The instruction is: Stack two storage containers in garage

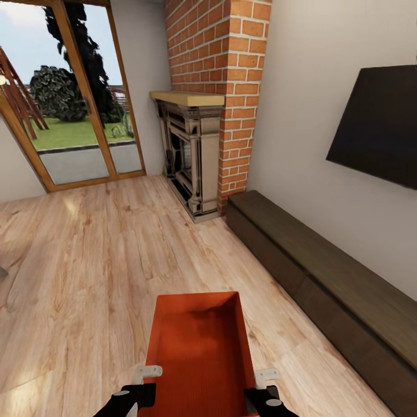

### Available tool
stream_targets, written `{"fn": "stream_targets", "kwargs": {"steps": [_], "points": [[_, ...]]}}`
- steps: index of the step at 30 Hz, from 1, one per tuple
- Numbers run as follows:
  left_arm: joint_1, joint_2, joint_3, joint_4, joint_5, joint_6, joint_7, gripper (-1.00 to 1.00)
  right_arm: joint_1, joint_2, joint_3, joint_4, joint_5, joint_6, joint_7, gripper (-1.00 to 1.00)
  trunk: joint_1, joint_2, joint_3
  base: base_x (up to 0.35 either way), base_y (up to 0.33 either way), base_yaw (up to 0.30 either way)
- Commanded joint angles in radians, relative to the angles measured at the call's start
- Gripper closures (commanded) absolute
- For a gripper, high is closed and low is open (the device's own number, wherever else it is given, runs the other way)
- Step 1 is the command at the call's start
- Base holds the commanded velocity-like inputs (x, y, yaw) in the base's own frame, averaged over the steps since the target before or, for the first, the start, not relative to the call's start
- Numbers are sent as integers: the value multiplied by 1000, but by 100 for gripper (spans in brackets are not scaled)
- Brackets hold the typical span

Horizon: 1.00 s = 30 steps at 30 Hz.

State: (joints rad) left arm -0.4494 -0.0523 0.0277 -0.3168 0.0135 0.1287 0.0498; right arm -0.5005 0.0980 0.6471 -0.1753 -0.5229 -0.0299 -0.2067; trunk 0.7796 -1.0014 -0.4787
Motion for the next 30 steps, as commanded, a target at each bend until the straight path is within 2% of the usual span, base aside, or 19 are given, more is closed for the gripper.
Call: {"fn": "stream_targets", "kwargs": {"steps": [1, 24, 30], "points": [[0, 0, -6, -4, 4, 6, 8, 100, -1, -4, -3, 8, -14, -5, -17, 100, 0, -1, 1, 0, 0, 0], [0, 0, -6, -4, 4, 6, 8, 100, -1, -4, -3, 8, -14, -5, -17, 100, 0, -1, 37, 0, 0, 0], [0, 0, -6, -4, 4, 6, 8, 100, 0, -4, -3, 8, -14, -3, -17, 100, 0, -1, 40, 0, 0, 28]]}}
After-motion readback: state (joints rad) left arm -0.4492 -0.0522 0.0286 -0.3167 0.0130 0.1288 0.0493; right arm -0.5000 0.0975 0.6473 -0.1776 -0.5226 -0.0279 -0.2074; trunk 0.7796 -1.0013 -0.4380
